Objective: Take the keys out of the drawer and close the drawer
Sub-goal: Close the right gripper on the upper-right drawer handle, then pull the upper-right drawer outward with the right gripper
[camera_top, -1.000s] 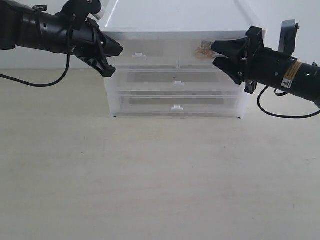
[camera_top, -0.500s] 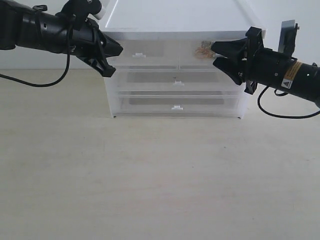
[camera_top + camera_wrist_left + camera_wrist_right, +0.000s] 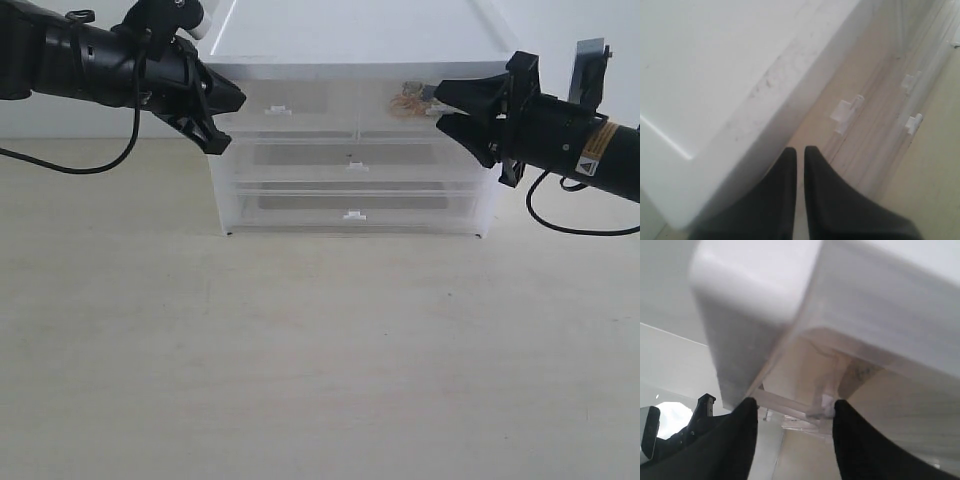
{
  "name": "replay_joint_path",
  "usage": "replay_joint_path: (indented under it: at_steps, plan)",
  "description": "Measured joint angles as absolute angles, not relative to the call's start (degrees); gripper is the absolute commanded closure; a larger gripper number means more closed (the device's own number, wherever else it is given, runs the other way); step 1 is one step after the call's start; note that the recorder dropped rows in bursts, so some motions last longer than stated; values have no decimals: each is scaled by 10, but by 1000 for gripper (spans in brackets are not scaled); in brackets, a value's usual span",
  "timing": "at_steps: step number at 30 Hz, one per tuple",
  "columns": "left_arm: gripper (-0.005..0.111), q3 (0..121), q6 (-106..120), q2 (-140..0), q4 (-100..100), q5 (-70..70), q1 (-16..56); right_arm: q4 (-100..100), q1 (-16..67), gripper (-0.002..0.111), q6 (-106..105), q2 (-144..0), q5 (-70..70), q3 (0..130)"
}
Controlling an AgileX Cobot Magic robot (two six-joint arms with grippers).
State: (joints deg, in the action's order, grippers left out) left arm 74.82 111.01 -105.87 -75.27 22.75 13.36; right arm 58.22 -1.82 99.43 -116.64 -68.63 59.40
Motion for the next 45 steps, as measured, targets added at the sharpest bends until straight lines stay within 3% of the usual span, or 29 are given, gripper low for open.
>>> replay_joint_path:
  at_steps: [3,9,27,45]
  plan:
    - [103,748,1110,-1059,-753,227,134,582,-18,71,989,-1166,-686,594]
    - [103,748,1110,-1059,-753,227,134,582,-18,108,977,-1166,-665,594]
    - [103,748,1110,-1059,-753,225,134,578,-18,109,974,-1170,-667,594]
    - [103,748,1110,-1059,-753,224,134,584,-19,109,960,-1112,-668,509]
